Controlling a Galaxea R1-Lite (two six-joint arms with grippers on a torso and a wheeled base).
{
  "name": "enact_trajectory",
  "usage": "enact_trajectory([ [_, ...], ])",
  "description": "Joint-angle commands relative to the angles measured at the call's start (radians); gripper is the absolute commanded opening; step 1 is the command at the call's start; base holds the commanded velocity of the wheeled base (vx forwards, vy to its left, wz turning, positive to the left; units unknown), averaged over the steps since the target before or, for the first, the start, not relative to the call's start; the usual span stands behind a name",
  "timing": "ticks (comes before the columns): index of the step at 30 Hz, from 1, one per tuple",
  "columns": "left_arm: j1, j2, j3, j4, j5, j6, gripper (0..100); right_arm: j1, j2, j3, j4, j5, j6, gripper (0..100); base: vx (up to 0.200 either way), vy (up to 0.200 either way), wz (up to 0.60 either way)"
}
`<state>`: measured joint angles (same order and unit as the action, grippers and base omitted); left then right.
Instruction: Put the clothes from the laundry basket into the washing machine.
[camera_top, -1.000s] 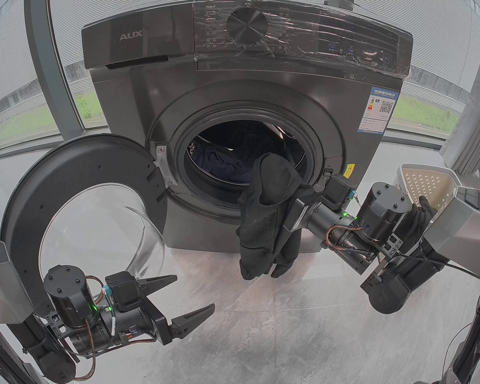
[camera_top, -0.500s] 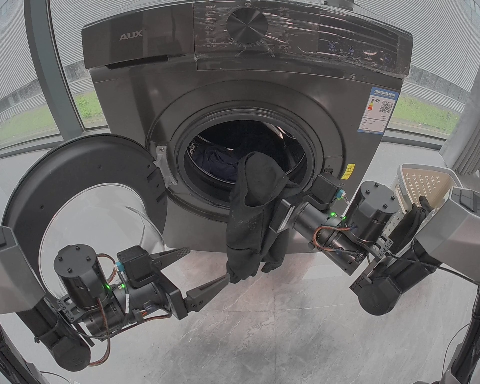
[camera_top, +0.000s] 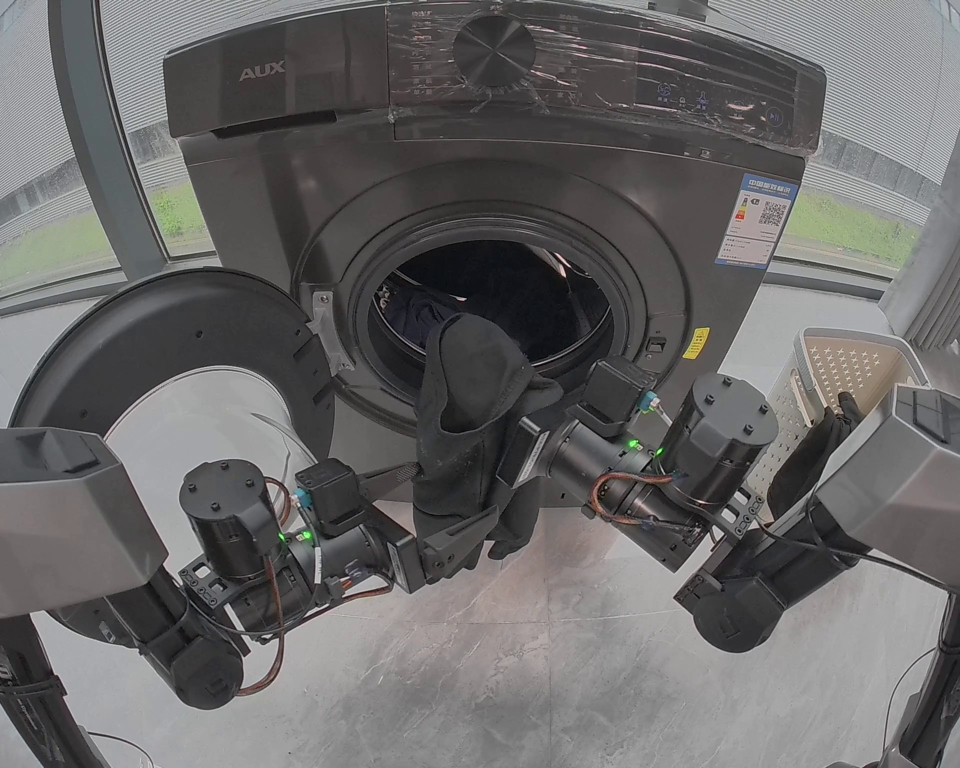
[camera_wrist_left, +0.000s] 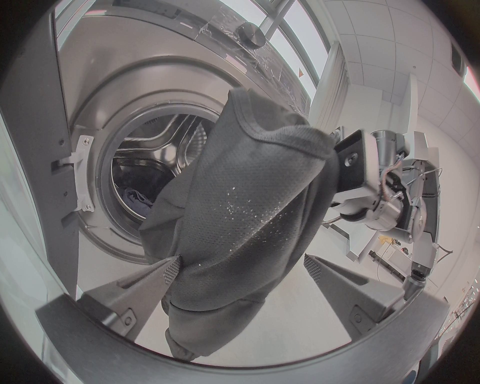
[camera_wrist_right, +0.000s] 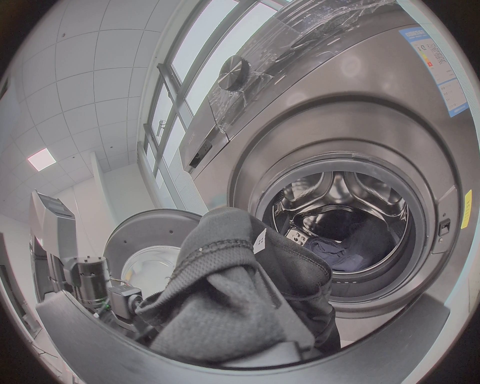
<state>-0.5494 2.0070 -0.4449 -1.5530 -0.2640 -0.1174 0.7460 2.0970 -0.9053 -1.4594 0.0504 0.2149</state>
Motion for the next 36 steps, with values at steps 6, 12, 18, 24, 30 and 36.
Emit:
enact_trajectory([
  [6, -0.004, 0.142, -0.094, -0.001, 0.005, 0.01, 100, 0.023, 0.003, -0.007, -0.001, -0.004, 0.006, 0, 0.0, 0.0, 0.0],
  [12, -0.001, 0.219, -0.196, -0.001, 0.035, 0.009, 100, 0.036, 0.003, -0.006, -0.003, -0.018, 0.009, 0, 0.0, 0.0, 0.0],
  [18, 0.009, 0.274, -0.268, -0.001, 0.088, -0.001, 100, 0.047, 0.0, -0.003, -0.003, -0.026, 0.015, 0, 0.0, 0.0, 0.0],
  [24, 0.028, 0.256, -0.273, -0.001, 0.126, -0.007, 0, 0.013, -0.011, 0.009, -0.001, -0.04, 0.017, 0, 0.0, 0.0, 0.0],
  [30, 0.085, 0.182, -0.267, -0.001, 0.143, -0.024, 0, -0.062, -0.035, 0.06, 0.001, -0.044, 0.015, 0, 0.0, 0.0, 0.0],
  [36, 0.103, 0.122, -0.255, 0.001, 0.143, -0.025, 0, -0.073, -0.063, 0.135, -0.001, -0.041, 0.014, 0, 0.0, 0.0, 0.0],
])
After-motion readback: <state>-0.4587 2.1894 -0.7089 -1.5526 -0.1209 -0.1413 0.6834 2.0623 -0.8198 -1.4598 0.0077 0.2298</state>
